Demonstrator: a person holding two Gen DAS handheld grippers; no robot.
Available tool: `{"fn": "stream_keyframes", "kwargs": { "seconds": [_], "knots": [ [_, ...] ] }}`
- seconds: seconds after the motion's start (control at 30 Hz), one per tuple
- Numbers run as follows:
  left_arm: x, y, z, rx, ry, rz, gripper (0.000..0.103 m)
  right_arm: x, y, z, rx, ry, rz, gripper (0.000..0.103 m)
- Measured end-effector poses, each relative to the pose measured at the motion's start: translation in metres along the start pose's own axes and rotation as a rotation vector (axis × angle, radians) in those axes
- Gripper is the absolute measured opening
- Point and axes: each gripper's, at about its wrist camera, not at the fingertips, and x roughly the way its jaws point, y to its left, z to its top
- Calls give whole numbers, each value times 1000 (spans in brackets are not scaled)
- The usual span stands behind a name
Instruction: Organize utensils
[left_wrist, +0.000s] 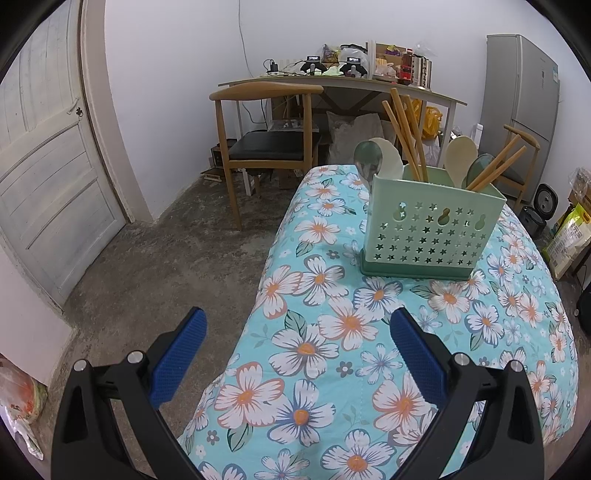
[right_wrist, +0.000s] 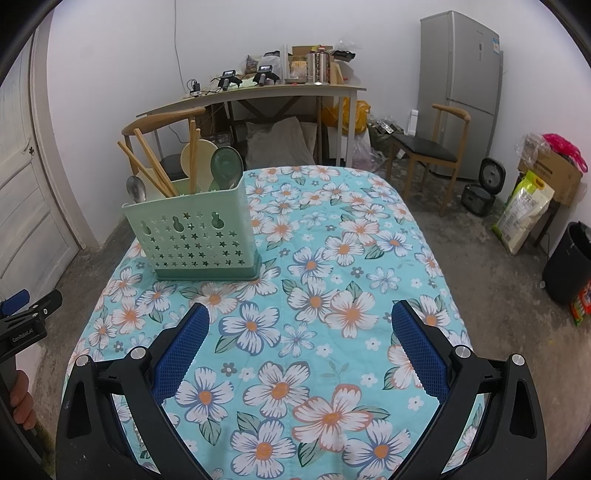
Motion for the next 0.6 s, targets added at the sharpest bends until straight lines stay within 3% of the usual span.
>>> {"fn": "stream_keyframes", "kwargs": {
  "seconds": [0.6],
  "knots": [
    [0, -1, -1, 5, 3, -2, 97, 0, 1, 0, 0, 1, 2, 95]
  ]
}}
